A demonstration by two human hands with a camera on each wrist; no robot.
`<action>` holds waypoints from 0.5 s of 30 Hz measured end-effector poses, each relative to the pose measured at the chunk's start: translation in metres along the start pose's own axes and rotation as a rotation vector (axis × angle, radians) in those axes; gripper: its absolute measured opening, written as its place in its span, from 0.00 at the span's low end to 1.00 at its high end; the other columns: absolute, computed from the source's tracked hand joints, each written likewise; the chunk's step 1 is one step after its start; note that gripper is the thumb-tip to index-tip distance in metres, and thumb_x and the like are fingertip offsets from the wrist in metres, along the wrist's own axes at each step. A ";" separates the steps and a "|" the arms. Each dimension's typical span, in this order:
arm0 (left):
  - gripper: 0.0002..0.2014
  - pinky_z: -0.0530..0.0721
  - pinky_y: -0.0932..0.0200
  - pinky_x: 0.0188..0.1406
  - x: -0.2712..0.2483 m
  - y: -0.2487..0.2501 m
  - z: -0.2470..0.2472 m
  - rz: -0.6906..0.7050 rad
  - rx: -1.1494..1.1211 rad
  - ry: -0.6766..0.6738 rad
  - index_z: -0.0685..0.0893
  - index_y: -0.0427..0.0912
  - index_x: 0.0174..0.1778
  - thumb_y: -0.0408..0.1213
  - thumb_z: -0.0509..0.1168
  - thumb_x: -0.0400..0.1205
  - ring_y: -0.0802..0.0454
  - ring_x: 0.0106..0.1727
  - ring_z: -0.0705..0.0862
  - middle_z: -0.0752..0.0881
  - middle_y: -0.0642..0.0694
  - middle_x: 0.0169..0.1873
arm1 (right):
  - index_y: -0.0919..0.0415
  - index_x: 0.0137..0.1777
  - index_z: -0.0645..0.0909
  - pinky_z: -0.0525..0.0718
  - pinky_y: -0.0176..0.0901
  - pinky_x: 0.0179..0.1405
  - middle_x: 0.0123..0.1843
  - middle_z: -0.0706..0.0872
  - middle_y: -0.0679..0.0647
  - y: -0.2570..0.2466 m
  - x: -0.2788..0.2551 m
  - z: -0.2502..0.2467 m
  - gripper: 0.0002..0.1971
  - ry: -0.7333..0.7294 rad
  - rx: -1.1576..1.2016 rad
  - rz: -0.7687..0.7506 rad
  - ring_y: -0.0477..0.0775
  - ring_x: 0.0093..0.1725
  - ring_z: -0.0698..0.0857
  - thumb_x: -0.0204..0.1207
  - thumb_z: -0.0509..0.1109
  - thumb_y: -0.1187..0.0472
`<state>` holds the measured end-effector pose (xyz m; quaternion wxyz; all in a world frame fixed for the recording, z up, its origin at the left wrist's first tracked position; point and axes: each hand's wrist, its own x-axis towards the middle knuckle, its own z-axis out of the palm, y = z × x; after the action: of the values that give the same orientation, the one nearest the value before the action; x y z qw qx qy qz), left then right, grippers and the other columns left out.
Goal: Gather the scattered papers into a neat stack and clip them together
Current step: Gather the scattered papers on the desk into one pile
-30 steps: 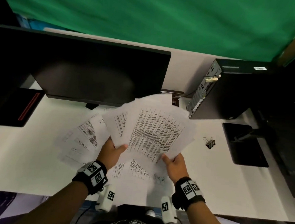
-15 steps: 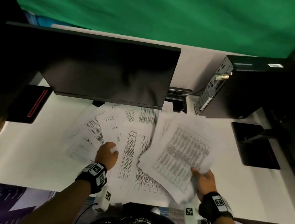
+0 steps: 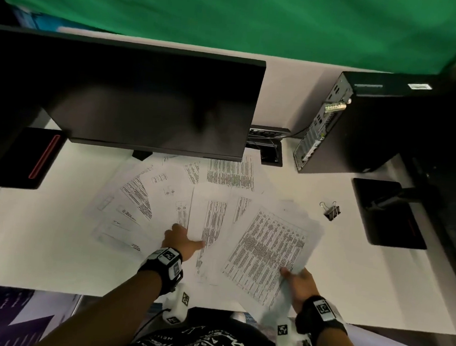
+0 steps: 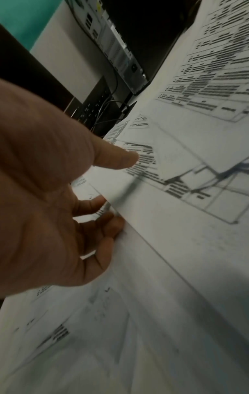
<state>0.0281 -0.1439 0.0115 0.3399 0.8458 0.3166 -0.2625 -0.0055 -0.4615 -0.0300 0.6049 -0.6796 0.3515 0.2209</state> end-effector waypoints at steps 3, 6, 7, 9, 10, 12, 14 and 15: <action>0.23 0.78 0.58 0.50 -0.005 0.002 0.004 0.082 -0.068 0.001 0.73 0.39 0.59 0.41 0.76 0.75 0.43 0.55 0.83 0.83 0.41 0.56 | 0.71 0.59 0.79 0.82 0.52 0.39 0.38 0.83 0.60 0.000 -0.001 0.004 0.10 -0.021 0.023 0.001 0.59 0.37 0.80 0.81 0.70 0.68; 0.18 0.82 0.55 0.55 -0.008 0.002 -0.004 0.115 -0.063 0.028 0.80 0.38 0.66 0.37 0.69 0.80 0.40 0.61 0.84 0.86 0.40 0.62 | 0.69 0.56 0.80 0.82 0.51 0.38 0.37 0.84 0.59 -0.003 0.000 0.003 0.06 -0.023 0.029 0.005 0.59 0.36 0.81 0.81 0.71 0.69; 0.20 0.81 0.52 0.60 -0.010 0.001 -0.011 0.111 -0.050 0.049 0.79 0.38 0.70 0.37 0.66 0.82 0.39 0.64 0.82 0.84 0.38 0.65 | 0.68 0.54 0.80 0.82 0.50 0.37 0.36 0.84 0.58 -0.004 0.001 0.002 0.05 -0.024 0.027 -0.001 0.58 0.35 0.81 0.80 0.71 0.69; 0.23 0.75 0.48 0.69 -0.015 -0.001 -0.030 0.103 -0.048 0.117 0.72 0.37 0.77 0.35 0.61 0.85 0.36 0.72 0.76 0.77 0.36 0.73 | 0.65 0.51 0.81 0.81 0.50 0.36 0.34 0.84 0.57 -0.005 0.001 0.000 0.03 -0.031 0.023 -0.010 0.57 0.34 0.81 0.80 0.71 0.70; 0.23 0.74 0.47 0.71 -0.018 -0.001 -0.042 0.122 -0.057 0.168 0.70 0.37 0.78 0.34 0.59 0.86 0.35 0.73 0.75 0.76 0.35 0.74 | 0.63 0.49 0.81 0.81 0.49 0.36 0.34 0.84 0.56 -0.007 0.001 -0.001 0.04 -0.039 0.025 -0.020 0.57 0.34 0.81 0.80 0.70 0.71; 0.22 0.76 0.43 0.71 -0.026 0.000 -0.070 0.196 -0.105 0.261 0.70 0.38 0.78 0.32 0.58 0.86 0.33 0.70 0.78 0.77 0.33 0.72 | 0.61 0.47 0.80 0.80 0.47 0.35 0.33 0.84 0.55 -0.008 0.001 -0.002 0.05 -0.048 0.008 -0.041 0.56 0.33 0.81 0.80 0.70 0.72; 0.19 0.80 0.38 0.67 -0.032 0.001 -0.098 0.307 -0.173 0.318 0.74 0.39 0.74 0.33 0.60 0.86 0.36 0.63 0.83 0.83 0.37 0.65 | 0.62 0.47 0.80 0.80 0.48 0.36 0.33 0.84 0.56 -0.011 0.001 -0.003 0.05 -0.040 -0.037 -0.050 0.57 0.33 0.81 0.80 0.70 0.72; 0.16 0.83 0.40 0.62 -0.035 0.002 -0.110 0.368 -0.221 0.332 0.78 0.40 0.70 0.34 0.62 0.86 0.41 0.57 0.86 0.87 0.42 0.57 | 0.62 0.47 0.81 0.81 0.48 0.38 0.34 0.85 0.56 -0.012 0.001 -0.004 0.05 -0.029 -0.051 -0.051 0.58 0.34 0.81 0.80 0.70 0.72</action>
<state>0.0321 -0.0758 0.1050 0.4157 0.8782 0.2359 -0.0178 0.0039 -0.4654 -0.0219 0.5977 -0.7003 0.3195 0.2241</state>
